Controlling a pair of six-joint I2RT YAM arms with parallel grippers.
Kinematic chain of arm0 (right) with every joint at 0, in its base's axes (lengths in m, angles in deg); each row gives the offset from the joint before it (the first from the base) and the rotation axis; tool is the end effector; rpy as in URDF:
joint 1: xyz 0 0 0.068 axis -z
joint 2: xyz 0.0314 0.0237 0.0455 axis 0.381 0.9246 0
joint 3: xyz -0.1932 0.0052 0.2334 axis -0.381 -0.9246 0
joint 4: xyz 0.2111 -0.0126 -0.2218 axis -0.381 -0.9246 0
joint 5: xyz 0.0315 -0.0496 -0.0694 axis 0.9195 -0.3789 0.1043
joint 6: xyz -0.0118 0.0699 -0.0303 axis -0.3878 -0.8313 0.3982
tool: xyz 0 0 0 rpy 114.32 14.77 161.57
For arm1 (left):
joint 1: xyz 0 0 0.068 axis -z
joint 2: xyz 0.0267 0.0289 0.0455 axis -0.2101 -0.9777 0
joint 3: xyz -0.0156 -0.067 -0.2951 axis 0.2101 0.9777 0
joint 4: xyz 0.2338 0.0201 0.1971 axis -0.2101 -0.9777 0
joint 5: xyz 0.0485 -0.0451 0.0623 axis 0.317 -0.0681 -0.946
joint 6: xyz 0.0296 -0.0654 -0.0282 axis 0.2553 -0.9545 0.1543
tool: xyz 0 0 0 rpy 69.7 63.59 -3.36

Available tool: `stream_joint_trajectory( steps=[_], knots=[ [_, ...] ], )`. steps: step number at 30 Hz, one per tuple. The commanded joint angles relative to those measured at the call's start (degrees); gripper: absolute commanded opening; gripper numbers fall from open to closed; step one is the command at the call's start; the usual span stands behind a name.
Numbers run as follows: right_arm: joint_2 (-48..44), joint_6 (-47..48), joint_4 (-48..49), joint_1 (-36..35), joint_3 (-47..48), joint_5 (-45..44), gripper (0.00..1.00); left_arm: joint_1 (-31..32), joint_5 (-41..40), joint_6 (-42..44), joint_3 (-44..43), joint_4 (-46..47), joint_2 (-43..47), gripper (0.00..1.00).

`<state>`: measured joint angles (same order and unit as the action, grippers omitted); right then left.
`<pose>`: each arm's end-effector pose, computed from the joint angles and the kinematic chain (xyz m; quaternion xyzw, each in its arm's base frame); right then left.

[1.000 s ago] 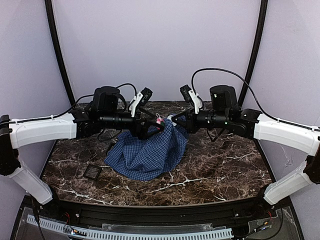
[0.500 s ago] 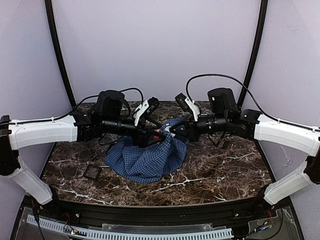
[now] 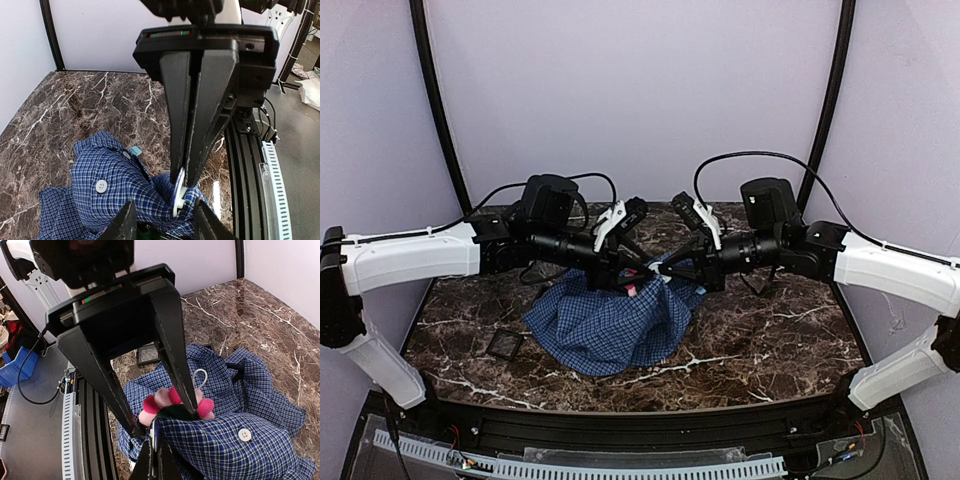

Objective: Remove the brooch from the garment
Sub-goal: Pass from the right arm to the left

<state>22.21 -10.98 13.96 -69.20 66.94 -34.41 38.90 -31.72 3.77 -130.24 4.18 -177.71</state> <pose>0.2186 0.2836 0.3256 -0.4496 0.6923 0.4224 0.3744 0.2422 -0.3515 0.3223 0.5433 0.6194 -0.3792 0.4211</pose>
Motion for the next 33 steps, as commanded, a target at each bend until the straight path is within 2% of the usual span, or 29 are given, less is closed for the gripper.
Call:
stream_joint_trajectory(
  steps=[1, 3, 12, 22, 25, 26, 30, 33],
  knots=[
    [-1.53, 0.99, 1.55, -0.5, -0.04, 1.9, 0.0, 0.26, 2.47, 1.85, -1.44, -2.74, -1.07, 0.34],
    [-1.34, 2.15, 1.37, -0.49, 0.05, 2.06, 0.0, 0.3, 2.6, 1.92, -1.44, -2.75, -1.35, 0.3],
    [-1.13, 2.9, 1.03, -0.56, 0.01, 3.3, 0.0, 0.3, 5.96, 1.87, -1.39, -2.11, -1.5, 0.27],
    [-0.42, 2.77, 0.97, -0.55, 0.26, 4.71, 0.0, 1.09, 7.7, 2.21, 0.37, 0.74, -1.1, 0.02],
    [-0.92, 1.67, 1.96, -0.5, -0.17, 3.75, 0.01, 1.11, 7.86, 1.58, 1.81, 2.7, -0.34, 0.01],
    [-1.22, 1.39, 2.48, -0.5, -0.47, 3.59, 0.07, 1.15, 7.86, 1.0, 2.67, 4.03, -0.1, 0.01],
    [-3.39, -2.75, 6.04, -0.51, -2.42, 0.96, 0.45, 1.14, 6.14, -3.32, 7.16, 12.04, 2.54, 0.01],
    [-5.62, -6.27, 9.75, -0.45, -4.88, -1.9, 0.65, 1.18, 5.16, -7.55, 10.4, 18.37, 5.29, 0.01]
  ],
)
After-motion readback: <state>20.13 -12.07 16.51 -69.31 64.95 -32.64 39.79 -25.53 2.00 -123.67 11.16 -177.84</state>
